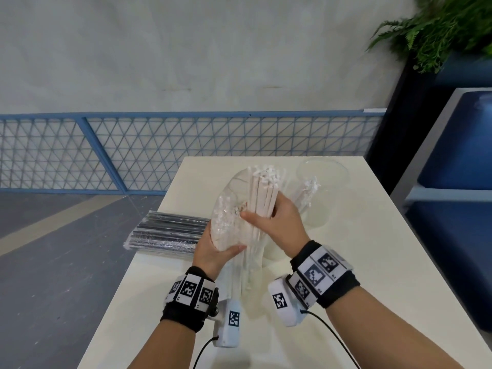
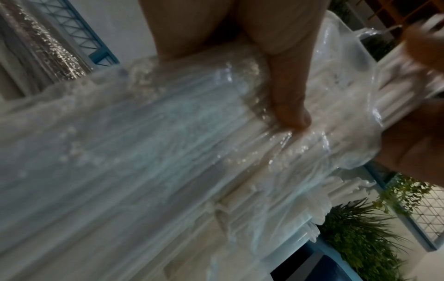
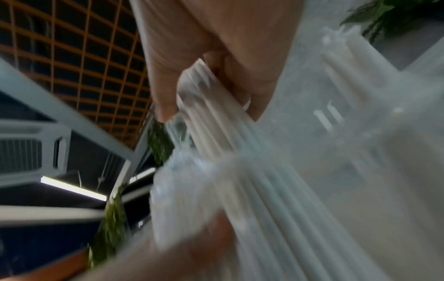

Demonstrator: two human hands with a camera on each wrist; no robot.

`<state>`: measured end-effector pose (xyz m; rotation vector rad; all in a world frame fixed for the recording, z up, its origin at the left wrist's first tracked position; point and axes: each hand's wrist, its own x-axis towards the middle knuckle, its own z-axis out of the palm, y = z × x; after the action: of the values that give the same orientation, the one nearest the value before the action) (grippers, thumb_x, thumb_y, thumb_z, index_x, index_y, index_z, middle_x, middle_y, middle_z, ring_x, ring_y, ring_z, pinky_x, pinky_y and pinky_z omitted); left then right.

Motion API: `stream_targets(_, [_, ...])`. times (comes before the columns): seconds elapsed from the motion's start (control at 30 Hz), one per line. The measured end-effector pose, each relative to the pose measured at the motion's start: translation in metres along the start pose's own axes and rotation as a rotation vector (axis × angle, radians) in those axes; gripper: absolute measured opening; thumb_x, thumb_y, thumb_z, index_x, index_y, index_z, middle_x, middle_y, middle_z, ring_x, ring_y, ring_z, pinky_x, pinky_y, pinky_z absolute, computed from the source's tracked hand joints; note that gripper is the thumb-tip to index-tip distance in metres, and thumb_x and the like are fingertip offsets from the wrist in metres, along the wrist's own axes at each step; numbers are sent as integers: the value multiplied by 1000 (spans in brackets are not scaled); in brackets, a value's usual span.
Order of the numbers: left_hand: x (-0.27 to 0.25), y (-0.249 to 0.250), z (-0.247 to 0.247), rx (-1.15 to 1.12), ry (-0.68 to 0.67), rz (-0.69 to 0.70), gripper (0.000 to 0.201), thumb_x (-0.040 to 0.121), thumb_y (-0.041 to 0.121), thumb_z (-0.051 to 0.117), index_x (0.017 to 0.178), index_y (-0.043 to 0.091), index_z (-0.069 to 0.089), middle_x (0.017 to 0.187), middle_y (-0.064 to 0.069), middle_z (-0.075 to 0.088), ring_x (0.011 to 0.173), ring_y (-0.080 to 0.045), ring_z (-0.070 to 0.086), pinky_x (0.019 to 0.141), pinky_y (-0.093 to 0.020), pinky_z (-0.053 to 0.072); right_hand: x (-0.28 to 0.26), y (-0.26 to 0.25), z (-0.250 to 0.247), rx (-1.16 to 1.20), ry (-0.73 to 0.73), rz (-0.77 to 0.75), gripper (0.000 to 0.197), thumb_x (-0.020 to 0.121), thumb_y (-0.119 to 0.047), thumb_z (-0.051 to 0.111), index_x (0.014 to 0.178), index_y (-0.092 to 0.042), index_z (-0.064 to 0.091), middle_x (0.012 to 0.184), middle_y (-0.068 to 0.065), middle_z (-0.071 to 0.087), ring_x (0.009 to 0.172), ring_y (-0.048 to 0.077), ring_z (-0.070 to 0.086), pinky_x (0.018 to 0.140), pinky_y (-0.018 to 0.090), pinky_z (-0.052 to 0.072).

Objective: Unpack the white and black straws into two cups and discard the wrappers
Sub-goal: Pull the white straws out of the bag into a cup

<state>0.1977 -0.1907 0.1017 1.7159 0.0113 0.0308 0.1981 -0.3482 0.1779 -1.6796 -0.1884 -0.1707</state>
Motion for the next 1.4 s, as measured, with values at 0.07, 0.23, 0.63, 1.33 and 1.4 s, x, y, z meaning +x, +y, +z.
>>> stream_targets(0.07, [-1,1,0,20,3,-2,86,43,40,85,121,26,51,114,4,65,110,-13,60,97,-41,48,-3,9,5,-6,49,50,31,76,-15,75,104,-11,63,95,0,68,87,4,64,71,14,51])
stream_targets(0.23, [-1,2,2,46,-7,-15,79,49,29,88,119,25,51,112,3,65,109,-15,59,95,-37,48,10,-4,-1,137,260,58,18,82,-13,68,98,-6,63,83,1,67,81,14,66,72,21,54])
stream_targets(0.63, [1,0,-10,-56,44,-44,61,63,9,82,115,22,53,106,5,65,101,-9,60,83,-22,47,49,-36,-47,593,541,42,12,83,-7,59,92,1,60,81,11,62,70,16,61,63,27,48])
stream_targets(1.33, [8,0,-8,-106,97,-61,53,68,8,78,110,23,50,110,-4,62,104,-19,56,90,-28,41,50,11,-50,128,578,16,24,81,-21,69,98,-4,64,85,0,64,77,10,61,62,9,48])
stream_targets(1.4, [8,-3,-10,-109,97,-61,54,66,9,79,111,23,52,112,-5,63,108,-20,58,93,-31,43,51,23,-48,32,544,57,23,80,-21,70,97,-6,66,87,0,67,81,13,62,61,5,45])
